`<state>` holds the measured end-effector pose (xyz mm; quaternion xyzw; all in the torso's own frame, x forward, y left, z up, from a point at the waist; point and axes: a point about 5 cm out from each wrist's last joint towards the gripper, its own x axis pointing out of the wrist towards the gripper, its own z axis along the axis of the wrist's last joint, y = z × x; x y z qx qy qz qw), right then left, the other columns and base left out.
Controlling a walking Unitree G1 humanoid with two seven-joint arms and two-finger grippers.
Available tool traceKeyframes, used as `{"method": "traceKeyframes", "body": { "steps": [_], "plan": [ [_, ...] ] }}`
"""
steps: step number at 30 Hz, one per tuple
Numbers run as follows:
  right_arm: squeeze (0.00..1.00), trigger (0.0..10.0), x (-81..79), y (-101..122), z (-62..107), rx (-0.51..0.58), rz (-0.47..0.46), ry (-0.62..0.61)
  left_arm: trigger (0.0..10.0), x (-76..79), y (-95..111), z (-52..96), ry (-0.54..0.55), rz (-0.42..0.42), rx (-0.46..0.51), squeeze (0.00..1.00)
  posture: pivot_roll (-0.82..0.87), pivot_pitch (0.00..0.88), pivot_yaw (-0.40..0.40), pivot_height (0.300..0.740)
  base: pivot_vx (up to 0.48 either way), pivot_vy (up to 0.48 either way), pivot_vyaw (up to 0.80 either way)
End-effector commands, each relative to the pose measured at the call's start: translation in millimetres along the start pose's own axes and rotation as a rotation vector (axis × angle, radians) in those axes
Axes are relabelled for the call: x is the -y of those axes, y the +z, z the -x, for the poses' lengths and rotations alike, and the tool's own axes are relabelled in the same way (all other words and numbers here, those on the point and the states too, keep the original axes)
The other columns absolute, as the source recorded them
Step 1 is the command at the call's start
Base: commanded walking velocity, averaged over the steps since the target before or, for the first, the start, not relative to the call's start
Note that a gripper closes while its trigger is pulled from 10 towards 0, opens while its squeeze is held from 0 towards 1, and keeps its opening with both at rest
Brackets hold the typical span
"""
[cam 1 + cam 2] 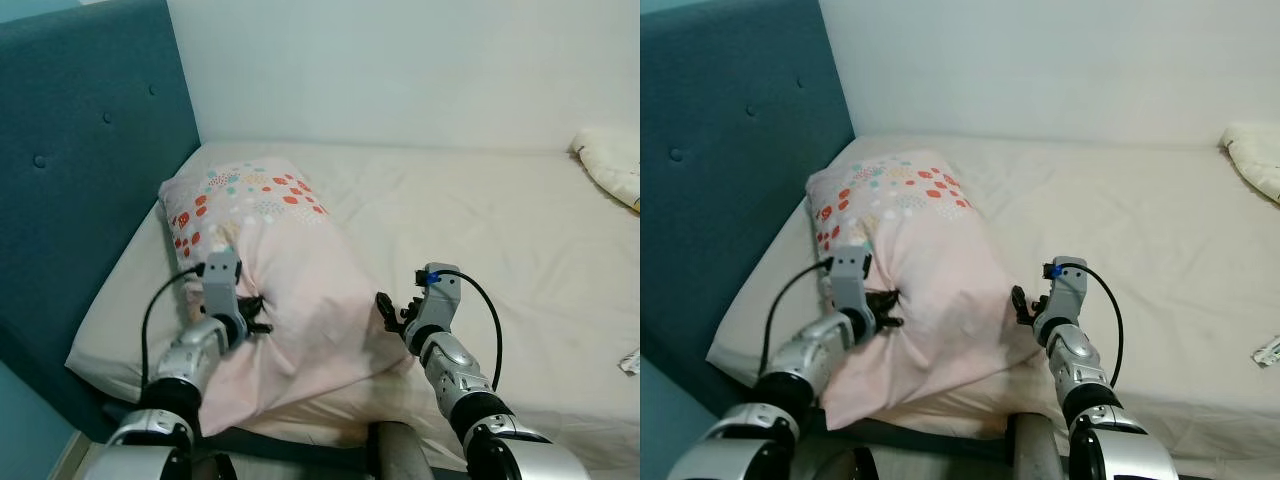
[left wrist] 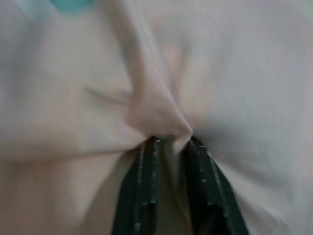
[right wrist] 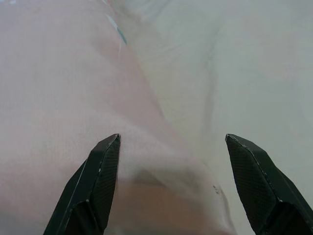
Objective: Clean up the room
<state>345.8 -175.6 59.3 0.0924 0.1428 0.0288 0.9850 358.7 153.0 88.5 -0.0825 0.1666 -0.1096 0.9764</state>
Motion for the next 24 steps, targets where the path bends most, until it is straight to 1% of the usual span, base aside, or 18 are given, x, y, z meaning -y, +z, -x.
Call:
{"method": "traceKeyframes", "body": {
  "steps": [1,2,3,5,6,8,11,13,14,15,16,18,19,20,21,22,23,24],
  "plan": [
    [0.00,10.0,-1.8,0,-0.6,-0.004,-0.001,0.002,10.0,-7.0,14,0.6,0.031,0.010,0.035,1.00,-0.14,0.017,-0.001,0.546,0.000,0.000,0.00],
    [0.00,10.0,-1.8,1,-0.6,-0.004,0.001,0.004,10.0,-13.0,45,3.1,0.041,0.061,0.141,1.00,-0.14,0.018,-0.002,0.546,0.000,0.000,0.00],
    [0.00,10.0,-1.7,1,-0.6,-0.004,0.002,0.004,10.0,-14.1,52,5.0,0.036,0.074,0.164,1.00,-0.14,0.018,-0.002,0.546,0.000,0.000,0.00],
    [0.00,10.0,-0.9,0,-0.4,-0.005,0.003,0.001,10.0,-15.0,74,9.6,-0.007,0.154,0.234,1.00,-0.14,0.020,-0.003,0.546,0.000,0.000,0.00],
    [0.00,10.0,-0.9,0,-0.4,-0.005,0.003,0.001,10.0,-15.0,74,9.6,-0.007,0.154,0.234,1.00,-0.14,0.020,-0.003,0.546,0.000,0.000,0.00],
    [0.00,10.0,0.2,-1,0.1,-0.008,0.004,-0.001,10.0,-15.9,95,16.3,-0.054,0.185,0.292,1.00,-0.14,0.024,-0.003,0.546,0.000,0.000,0.00],
    [0.00,10.0,0.9,-2,0.7,-0.011,0.005,-0.004,10.0,-19.6,107,21.9,-0.055,0.172,0.317,1.00,-0.14,0.027,-0.004,0.546,0.000,0.000,0.00],
    [0.00,10.0,1.0,-2,0.9,-0.011,0.005,-0.004,10.0,-23.1,107,22.9,-0.030,0.150,0.316,1.00,-0.14,0.028,-0.005,0.546,0.000,0.000,0.00],
    [0.00,10.0,1.0,-3,1.1,-0.013,0.005,-0.004,10.0,-30.6,100,20.7,0.035,0.117,0.284,1.00,-0.14,0.030,-0.007,0.546,0.000,0.000,0.00],
    [0.00,10.0,1.0,-3,1.1,-0.013,0.005,-0.004,10.0,-30.6,100,20.7,0.035,0.117,0.284,1.00,-0.14,0.030,-0.007,0.546,0.000,0.000,0.00],
    [0.00,10.0,0.9,-3,1.2,-0.014,0.005,-0.003,10.0,-40.8,82,16.8,0.141,0.058,0.217,1.00,-0.14,0.033,-0.007,0.546,0.000,0.000,0.00],
    [0.00,10.0,0.7,-4,1.3,-0.017,0.007,-0.002,10.0,-53.3,51,14.3,0.274,-0.034,0.099,1.00,-0.14,0.033,-0.007,0.546,0.000,0.000,0.00],
    [0.00,10.0,0.8,-4,1.3,-0.017,0.010,-0.002,10.0,-59.5,31,15.5,0.341,-0.053,0.031,1.00,-0.14,0.033,-0.007,0.546,0.000,0.000,0.00],
    [0.00,10.0,1.0,-4,1.3,-0.016,0.011,-0.002,10.0,-61.5,11,16.9,0.366,-0.013,-0.012,1.00,-0.15,0.034,-0.005,0.546,0.000,0.000,0.00],
    [0.00,10.0,1.0,-4,1.3,-0.016,0.011,-0.002,10.0,-61.5,11,16.9,0.366,-0.013,-0.012,1.00,-0.15,0.034,-0.005,0.546,0.000,0.000,0.00],
    [0.00,10.0,1.2,-3,1.3,-0.016,0.011,-0.003,10.0,-63.2,-6,19.4,0.391,0.036,-0.049,1.00,-0.15,0.030,-0.004,0.546,0.000,0.000,0.00],
    [0.00,10.0,1.2,-3,1.3,-0.016,0.011,-0.003,10.0,-63.2,-6,19.4,0.391,0.036,-0.049,1.00,-0.15,0.030,-0.004,0.546,0.000,0.000,0.00],
    [0.00,10.0,2.0,-3,1.5,-0.014,0.011,-0.005,10.0,-61.9,-20,21.1,0.376,0.126,-0.060,1.00,-0.16,0.032,-0.003,0.546,0.000,0.000,0.00]
  ]
}}
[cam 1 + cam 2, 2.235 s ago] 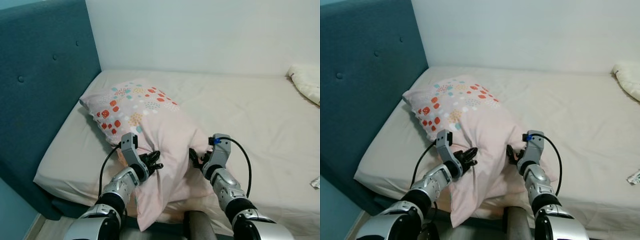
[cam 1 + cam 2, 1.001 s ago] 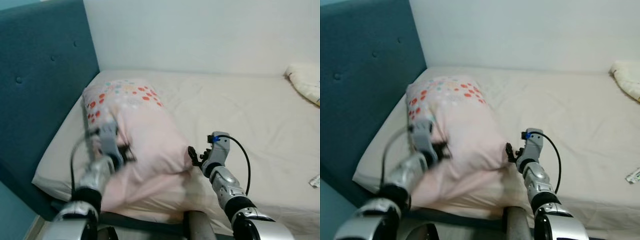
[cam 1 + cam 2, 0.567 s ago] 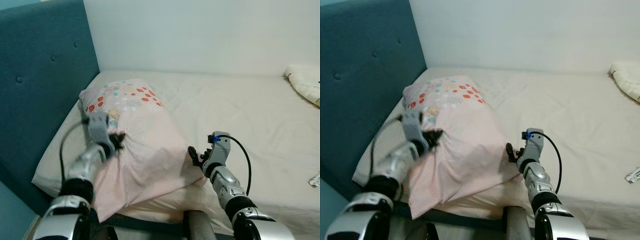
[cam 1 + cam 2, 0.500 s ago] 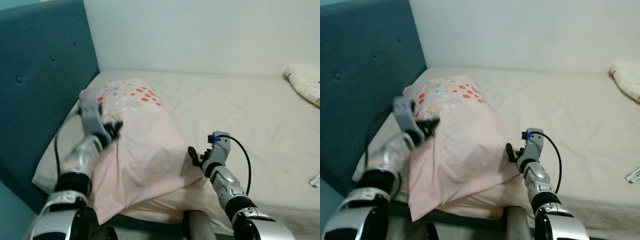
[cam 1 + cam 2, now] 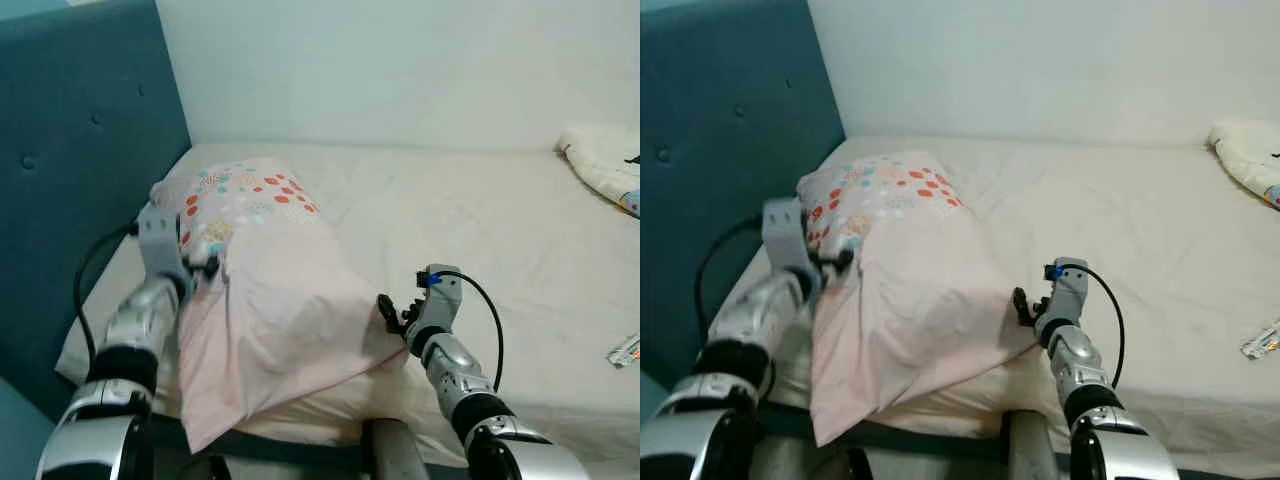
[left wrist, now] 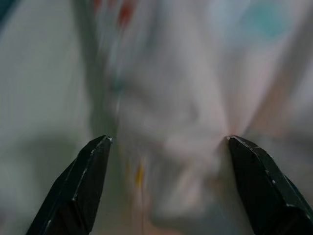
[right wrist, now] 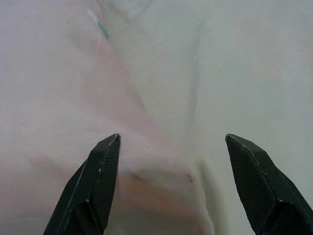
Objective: Clean up the room
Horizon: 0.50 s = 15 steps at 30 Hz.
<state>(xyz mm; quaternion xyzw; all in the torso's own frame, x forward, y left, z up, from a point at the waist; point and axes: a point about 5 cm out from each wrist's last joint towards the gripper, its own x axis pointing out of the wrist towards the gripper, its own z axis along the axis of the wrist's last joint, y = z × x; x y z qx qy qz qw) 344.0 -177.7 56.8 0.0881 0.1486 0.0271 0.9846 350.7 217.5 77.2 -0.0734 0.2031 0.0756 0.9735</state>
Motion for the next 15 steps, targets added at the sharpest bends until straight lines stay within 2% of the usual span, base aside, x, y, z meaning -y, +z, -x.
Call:
{"method": "traceKeyframes", "body": {
  "steps": [1,2,3,4,5,6,7,8,9,11,12,14,15],
  "plan": [
    [0.00,10.0,-0.5,0,0.2,-0.003,0.004,0.001,10.0,-0.4,-15,1.1,0.003,0.069,-0.029,1.00,-0.16,0.032,-0.003,0.546,0.000,0.000,0.00],
    [0.00,10.0,0.4,0,0.3,-0.001,0.003,-0.001,10.0,1.5,-24,2.1,-0.029,0.167,-0.046,1.00,-0.16,0.032,-0.004,0.546,0.000,0.000,0.00],
    [0.00,10.0,2.6,0,0.8,0.000,0.003,-0.005,10.0,9.4,-29,3.5,-0.151,0.412,-0.030,1.00,-0.17,0.034,-0.008,0.546,0.000,0.000,0.00],
    [0.00,10.0,2.6,0,0.8,0.000,0.003,-0.005,10.0,9.4,-29,3.5,-0.151,0.412,-0.030,1.00,-0.17,0.034,-0.008,0.546,0.000,0.000,0.00],
    [0.00,10.0,3.3,1,0.9,0.001,0.003,-0.007,10.0,11.8,-28,4.0,-0.193,0.475,-0.013,1.00,-0.17,0.036,-0.009,0.546,0.000,0.000,0.00],
    [0.00,10.0,4.4,0,1.3,0.000,0.006,-0.008,10.0,15.3,-27,4.6,-0.256,0.539,0.005,0.00,-0.17,0.038,-0.009,0.546,0.000,0.000,0.00],
    [0.00,10.0,4.4,0,1.3,0.000,0.006,-0.008,10.0,15.3,-27,4.6,-0.256,0.539,0.005,0.00,-0.17,0.038,-0.009,0.546,0.000,0.000,0.00],
    [0.00,10.0,5.6,0,1.7,0.000,0.007,-0.011,10.0,19.8,-26,5.8,-0.335,0.631,0.018,0.00,-0.16,0.037,-0.012,0.546,0.000,0.000,0.00],
    [0.00,10.0,5.6,0,1.7,0.000,0.007,-0.011,10.0,19.8,-26,5.8,-0.335,0.631,0.018,0.00,-0.16,0.037,-0.012,0.546,0.000,0.000,0.00],
    [0.00,10.0,7.2,0,2.2,-0.003,0.008,-0.015,10.0,30.4,-24,8.6,-0.486,0.800,0.052,0.00,-0.16,0.039,-0.015,0.546,0.000,0.000,0.00],
    [0.00,10.0,7.2,0,2.2,-0.003,0.008,-0.015,10.0,30.4,-24,8.6,-0.486,0.800,0.052,0.00,-0.16,0.039,-0.015,0.546,0.000,0.000,0.00],
    [0.00,10.0,7.3,0,2.2,-0.004,0.010,-0.015,10.0,46.7,-24,12.4,-0.615,0.903,0.068,0.00,-0.17,0.041,-0.017,0.546,0.000,0.000,0.00],
    [0.00,10.0,6.7,0,1.9,-0.005,0.013,-0.013,10.0,65.0,-28,17.0,-0.710,0.890,0.058,0.00,-0.17,0.038,-0.021,0.546,0.000,0.000,0.00]
  ]
}}
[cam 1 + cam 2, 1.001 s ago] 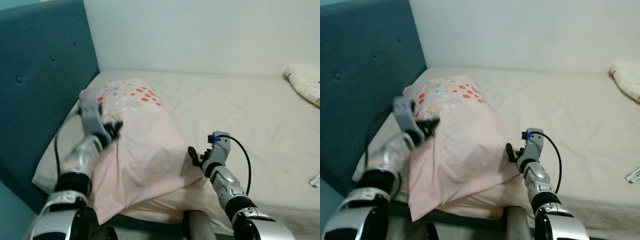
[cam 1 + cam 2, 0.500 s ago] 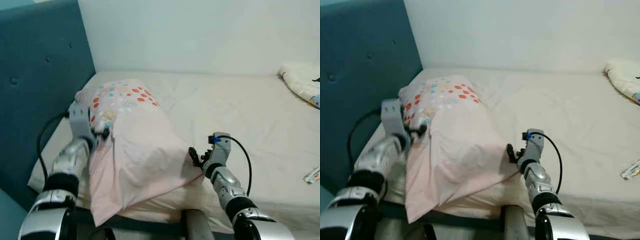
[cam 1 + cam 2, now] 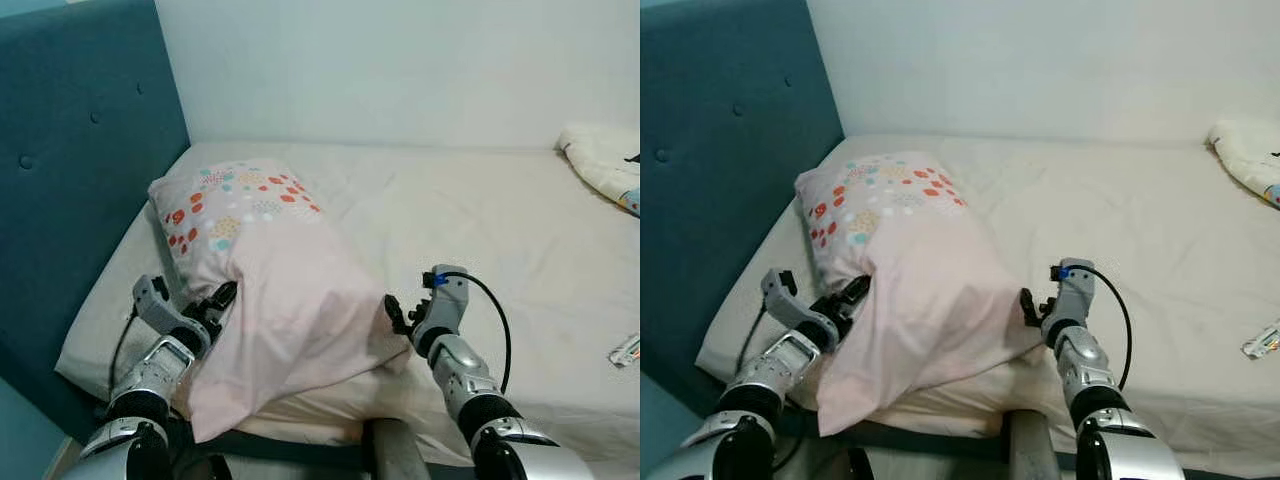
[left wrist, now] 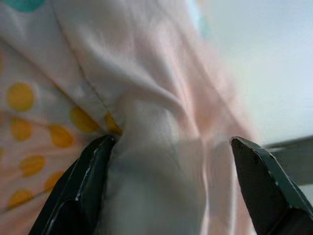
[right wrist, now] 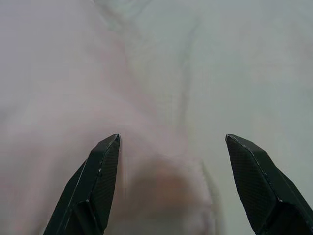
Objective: Clean up the room
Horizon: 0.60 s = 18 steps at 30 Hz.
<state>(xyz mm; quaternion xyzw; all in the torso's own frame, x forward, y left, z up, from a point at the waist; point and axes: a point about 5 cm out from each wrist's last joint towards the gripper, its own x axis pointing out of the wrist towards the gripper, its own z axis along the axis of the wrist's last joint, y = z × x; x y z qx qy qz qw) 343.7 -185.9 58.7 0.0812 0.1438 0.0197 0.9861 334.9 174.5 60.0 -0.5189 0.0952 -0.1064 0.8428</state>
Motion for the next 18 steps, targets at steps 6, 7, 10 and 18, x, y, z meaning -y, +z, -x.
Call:
{"method": "traceKeyframes", "body": {
  "steps": [6,7,10,18],
  "plan": [
    [0.00,10.0,-0.5,0,-0.2,-0.011,0.005,0.005,10.0,27.4,-47,-12.2,-0.190,-0.040,-0.144,0.00,-0.18,0.035,-0.025,0.546,0.000,0.000,0.00],
    [0.00,10.0,0.1,1,-0.3,-0.010,0.008,0.005,10.0,28.4,-53,-13.6,-0.175,-0.083,-0.162,0.00,-0.18,0.032,-0.028,0.546,0.000,0.000,0.00],
    [0.00,10.0,2.0,2,-0.3,-0.009,0.012,0.003,10.0,30.3,-62,-17.6,-0.125,-0.187,-0.189,0.00,-0.18,0.027,-0.032,0.546,0.000,0.000,0.00],
    [0.00,10.0,2.1,6,-1.5,0.000,0.014,0.002,10.0,34.4,-78,-27.6,0.073,-0.503,-0.230,0.00,-0.18,0.022,-0.023,0.546,0.000,0.000,0.00]
  ]
}}
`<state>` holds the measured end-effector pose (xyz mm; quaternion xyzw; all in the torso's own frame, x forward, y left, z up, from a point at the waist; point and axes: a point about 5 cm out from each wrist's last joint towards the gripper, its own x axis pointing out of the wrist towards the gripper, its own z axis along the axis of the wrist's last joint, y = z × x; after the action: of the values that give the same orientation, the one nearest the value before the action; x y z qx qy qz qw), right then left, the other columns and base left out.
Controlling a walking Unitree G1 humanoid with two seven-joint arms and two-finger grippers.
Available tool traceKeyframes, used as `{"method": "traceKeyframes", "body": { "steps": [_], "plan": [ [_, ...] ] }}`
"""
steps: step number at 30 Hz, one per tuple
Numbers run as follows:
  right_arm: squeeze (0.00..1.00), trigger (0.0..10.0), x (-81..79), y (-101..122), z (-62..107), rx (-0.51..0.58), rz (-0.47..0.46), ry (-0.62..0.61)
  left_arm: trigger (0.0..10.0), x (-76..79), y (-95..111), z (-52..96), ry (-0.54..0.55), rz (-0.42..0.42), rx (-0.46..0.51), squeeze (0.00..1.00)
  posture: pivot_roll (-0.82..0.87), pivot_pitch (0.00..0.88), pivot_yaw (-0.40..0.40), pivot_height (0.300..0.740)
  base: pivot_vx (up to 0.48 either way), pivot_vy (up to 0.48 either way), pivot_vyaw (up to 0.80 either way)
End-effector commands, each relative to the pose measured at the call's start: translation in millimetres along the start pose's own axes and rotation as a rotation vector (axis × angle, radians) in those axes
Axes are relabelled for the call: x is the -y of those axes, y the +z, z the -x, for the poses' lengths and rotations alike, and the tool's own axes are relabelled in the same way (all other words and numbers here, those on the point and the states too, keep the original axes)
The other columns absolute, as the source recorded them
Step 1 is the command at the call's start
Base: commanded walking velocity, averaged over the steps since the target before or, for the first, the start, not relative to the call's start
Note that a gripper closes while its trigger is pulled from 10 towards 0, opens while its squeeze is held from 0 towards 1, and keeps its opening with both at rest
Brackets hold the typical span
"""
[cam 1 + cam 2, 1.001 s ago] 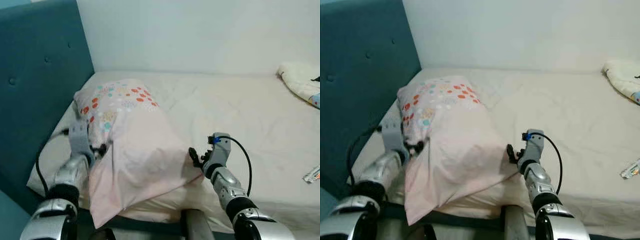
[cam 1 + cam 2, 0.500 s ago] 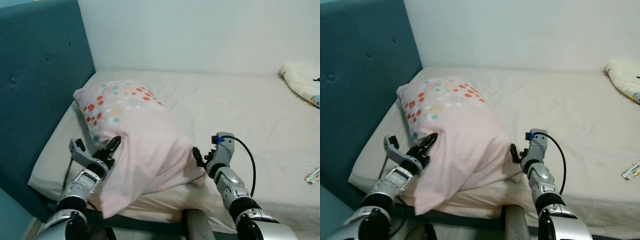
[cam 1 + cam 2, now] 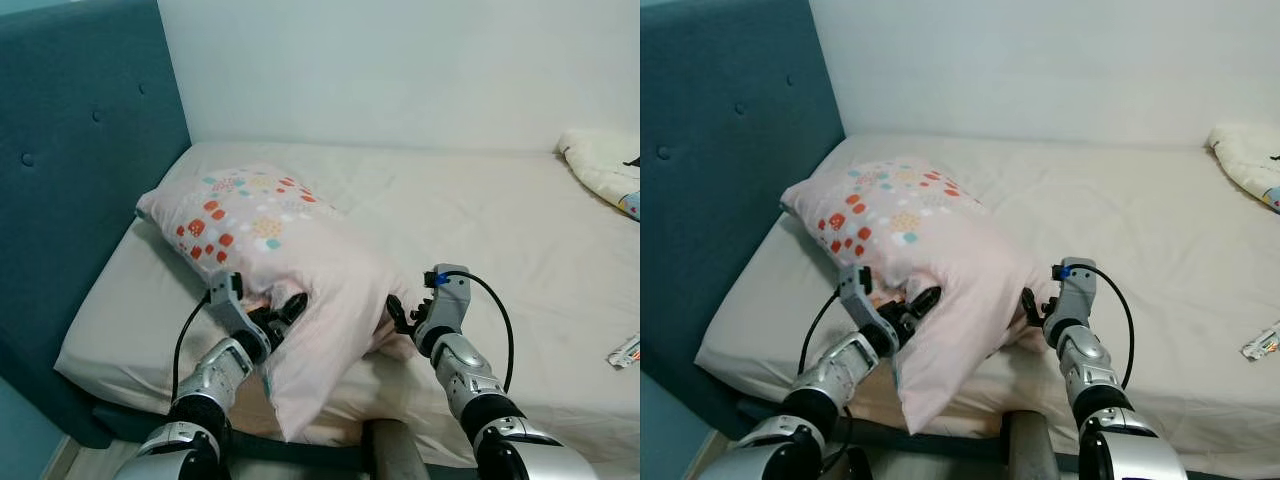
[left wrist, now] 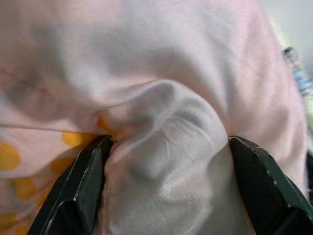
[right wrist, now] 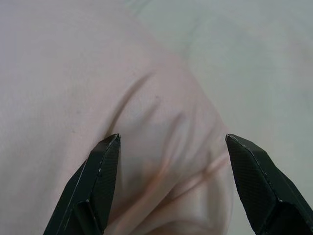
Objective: Clean up the room
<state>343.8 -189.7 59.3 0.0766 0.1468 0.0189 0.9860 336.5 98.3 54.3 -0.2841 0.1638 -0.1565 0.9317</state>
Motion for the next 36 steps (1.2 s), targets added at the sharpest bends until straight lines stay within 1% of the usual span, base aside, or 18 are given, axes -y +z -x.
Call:
{"method": "traceKeyframes", "body": {
  "steps": [1,3,4,5,6,7,9,10,13,17,25,26,29,30,31,34,35,36],
  "plan": [
    [0.00,10.0,-1.5,5,-1.8,0.006,0.005,0.006,10.0,10.3,-5,-5.8,0.017,-0.014,-0.031,0.00,-0.18,0.022,-0.023,0.546,0.000,0.000,0.00],
    [0.00,10.0,-2.1,5,-2.0,0.007,0.000,0.004,10.0,13.6,-8,-7.8,0.040,0.056,-0.032,0.00,-0.18,0.025,-0.020,0.546,0.000,0.000,0.00],
    [0.00,10.0,-2.1,5,-2.0,0.007,0.000,0.004,10.0,13.6,-8,-7.8,0.040,0.056,-0.032,0.00,-0.18,0.025,-0.020,0.546,0.000,0.000,0.00],
    [0.00,10.0,-3.1,3,-1.7,0.006,-0.004,0.004,10.0,22.5,-12,-11.3,0.021,0.154,-0.040,0.00,-0.18,0.028,-0.019,0.546,0.000,0.000,0.00],
    [0.00,10.0,-3.5,3,-1.5,0.006,-0.006,0.004,10.0,27.6,-13,-12.9,-0.002,0.182,-0.044,0.00,-0.18,0.029,-0.018,0.546,0.000,0.000,0.00],
    [0.00,10.0,-3.5,3,-1.5,0.006,-0.006,0.004,10.0,27.6,-13,-12.9,-0.002,0.182,-0.044,0.00,-0.18,0.029,-0.018,0.546,0.000,0.000,0.00],
    [0.00,10.0,-4.1,1,-1.0,0.002,-0.006,0.004,10.0,37.9,-15,-16.1,-0.050,0.226,-0.055,0.00,-0.17,0.028,-0.014,0.546,0.000,0.000,0.00],
    [0.00,10.0,-3.8,0,-0.9,0.001,-0.007,0.003,0.0,41.1,-15,-16.9,-0.074,0.240,-0.051,0.00,-0.17,0.028,-0.014,0.546,0.000,0.000,0.00],
    [0.00,10.0,-3.4,0,-0.8,0.001,-0.007,0.002,0.0,45.0,-14,-17.8,-0.099,0.250,-0.042,0.00,-0.17,0.028,-0.014,0.546,0.000,0.000,0.00],
    [0.00,10.0,-2.6,2,-1.2,0.008,-0.013,-0.007,0.0,47.1,-16,-18.7,-0.089,0.197,-0.062,0.00,-0.18,0.028,-0.001,0.546,0.000,0.000,0.00],
    [0.00,10.0,-4.0,3,-1.5,0.015,-0.020,-0.007,0.0,43.0,-18,-17.5,-0.064,0.157,-0.084,0.00,-0.17,0.029,0.002,0.546,0.000,0.000,0.00],
    [0.00,10.0,-4.5,3,-1.6,0.016,-0.019,-0.005,0.0,42.1,-19,-17.0,-0.061,0.136,-0.089,0.00,-0.18,0.030,0.004,0.546,0.000,0.000,0.00],
    [0.00,10.0,-5.3,4,-1.8,0.020,-0.025,0.000,0.0,41.9,-19,-16.9,-0.061,0.122,-0.088,0.00,-0.18,0.030,0.004,0.546,0.000,0.000,0.00],
    [0.00,10.0,-6.4,5,-2.1,0.026,-0.029,0.005,0.0,41.2,-16,-17.0,-0.060,0.086,-0.078,0.00,-0.18,0.030,0.004,0.546,0.000,0.000,0.00],
    [0.00,10.0,-6.4,5,-2.1,0.026,-0.029,0.005,0.0,41.2,-16,-17.0,-0.060,0.086,-0.078,0.00,-0.18,0.030,0.004,0.546,0.000,0.000,0.00],
    [0.00,10.0,-12.6,9,-3.3,0.058,-0.037,0.045,0.0,27.8,15,-17.1,0.010,-0.060,0.029,0.00,-0.18,0.031,0.008,0.546,0.000,0.000,0.00],
    [0.00,10.0,-14.8,11,-3.6,0.069,-0.039,0.063,0.0,18.9,34,-15.5,0.058,-0.122,0.088,0.00,-0.17,0.031,0.008,0.551,0.000,0.000,0.00],
    [0.00,10.0,-16.1,12,-3.7,0.076,-0.040,0.075,0.0,13.5,47,-13.9,0.089,-0.159,0.127,0.00,-0.17,0.031,0.008,0.556,0.000,0.000,0.00]
  ]
}}
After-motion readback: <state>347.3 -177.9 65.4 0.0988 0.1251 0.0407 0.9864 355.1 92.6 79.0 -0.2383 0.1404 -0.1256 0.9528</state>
